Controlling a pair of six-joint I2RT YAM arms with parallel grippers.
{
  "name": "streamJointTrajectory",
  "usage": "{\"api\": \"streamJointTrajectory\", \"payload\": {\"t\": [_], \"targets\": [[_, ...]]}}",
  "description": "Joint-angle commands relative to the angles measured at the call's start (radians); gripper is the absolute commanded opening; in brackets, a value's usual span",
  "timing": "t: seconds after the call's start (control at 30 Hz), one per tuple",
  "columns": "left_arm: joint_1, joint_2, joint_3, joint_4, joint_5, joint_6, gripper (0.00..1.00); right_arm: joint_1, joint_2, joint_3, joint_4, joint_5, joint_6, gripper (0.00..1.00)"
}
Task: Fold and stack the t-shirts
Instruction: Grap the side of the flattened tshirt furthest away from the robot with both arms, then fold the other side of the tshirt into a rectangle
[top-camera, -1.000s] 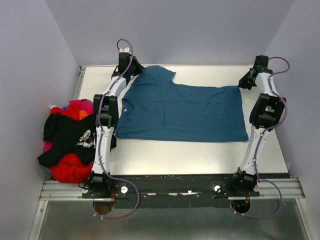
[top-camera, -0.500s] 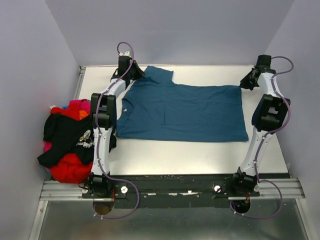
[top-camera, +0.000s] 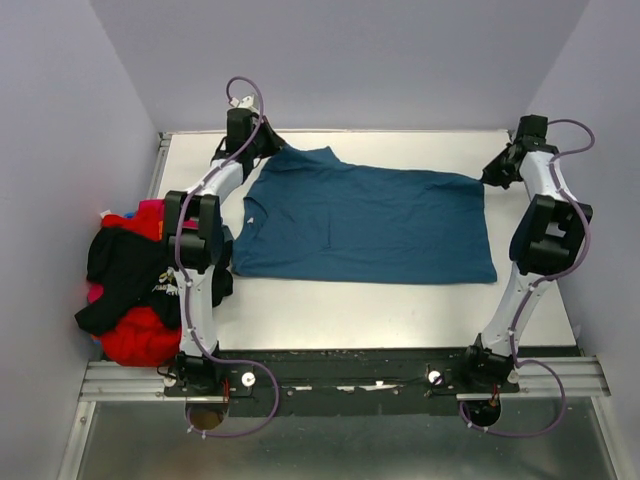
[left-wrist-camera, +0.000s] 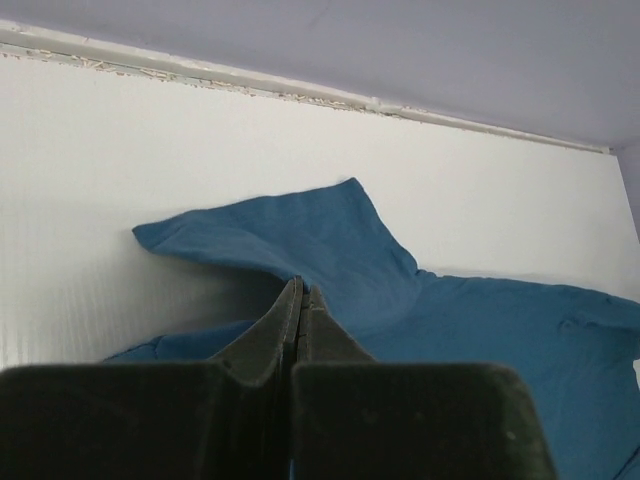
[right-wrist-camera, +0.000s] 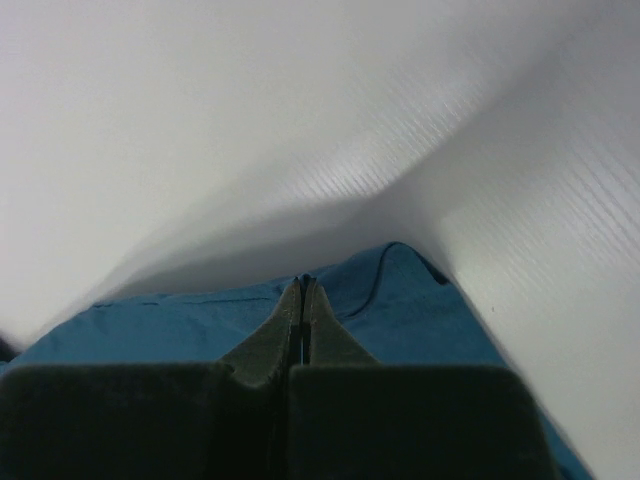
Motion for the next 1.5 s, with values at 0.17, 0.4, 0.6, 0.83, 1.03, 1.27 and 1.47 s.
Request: {"api": "streamJointTrajectory", "payload": {"t": [0.17,0.4,0.6,0.83,1.03,1.27,1.47], "targets": [[-0.009,-0.177,-0.167,0.066,-0.054,0.031,0.00,-0.014,-0.145,-0.105,0.024,0.043,0.008,0.01],[-0.009,-0.300,-0.296,0.080,-0.083,0.040,0.00,-0.021,-0.211,-0.150,-0.009,0.114,0.036,0.01],[-0.012,-0.380,-0.367,0.075,-0.118,0.059,0.00,-0.029,-0.251,-0.182,-0.011,0.116,0.047,0.01],[-0.015,-0.420,-0.439,0.080,-0.129,0.062,0.00,-0.030,-0.268,-0.210,-0.015,0.116,0.050,0.01],[-0.021,-0.463,-0.528,0.080,-0.150,0.062,0.00,-0.030,-0.269,-0.247,-0.028,0.132,0.068,0.01],[-0.023,-0.539,-0.646,0.109,-0.158,0.064,0.00,-0.030,-0.312,-0.326,-0.022,0.175,0.090,0.01],[-0.027,-0.621,-0.740,0.118,-0.175,0.067,0.00,-0.030,-0.323,-0.389,-0.003,0.174,0.096,0.01]]}}
